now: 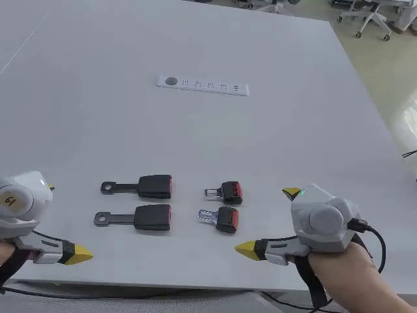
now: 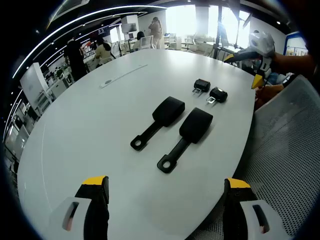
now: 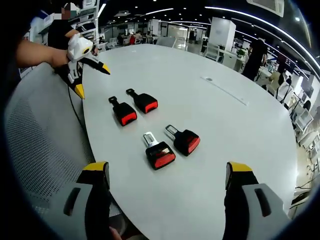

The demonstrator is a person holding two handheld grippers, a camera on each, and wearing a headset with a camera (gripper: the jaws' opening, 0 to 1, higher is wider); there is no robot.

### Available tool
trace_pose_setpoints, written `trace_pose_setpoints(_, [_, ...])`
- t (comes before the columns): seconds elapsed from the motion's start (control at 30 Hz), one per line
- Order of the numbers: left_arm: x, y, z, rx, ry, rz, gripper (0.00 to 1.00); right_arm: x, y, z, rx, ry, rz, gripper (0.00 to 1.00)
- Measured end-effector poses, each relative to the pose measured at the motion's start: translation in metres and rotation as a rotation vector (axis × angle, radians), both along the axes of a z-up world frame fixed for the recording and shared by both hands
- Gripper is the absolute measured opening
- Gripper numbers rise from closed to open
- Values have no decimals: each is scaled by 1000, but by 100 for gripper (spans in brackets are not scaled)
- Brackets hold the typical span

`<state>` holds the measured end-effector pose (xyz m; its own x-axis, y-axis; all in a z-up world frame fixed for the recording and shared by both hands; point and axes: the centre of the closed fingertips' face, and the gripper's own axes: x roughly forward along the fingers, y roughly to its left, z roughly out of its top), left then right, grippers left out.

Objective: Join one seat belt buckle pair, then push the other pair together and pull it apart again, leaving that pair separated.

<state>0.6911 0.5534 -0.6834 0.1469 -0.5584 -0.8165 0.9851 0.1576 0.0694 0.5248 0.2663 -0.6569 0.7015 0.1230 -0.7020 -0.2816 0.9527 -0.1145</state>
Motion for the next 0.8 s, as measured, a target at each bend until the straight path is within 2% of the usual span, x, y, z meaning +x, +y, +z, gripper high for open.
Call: trace_pose_setpoints(0.8, [1, 1, -2, 7, 3, 4, 100, -1, 5, -2, 10, 11, 9, 99])
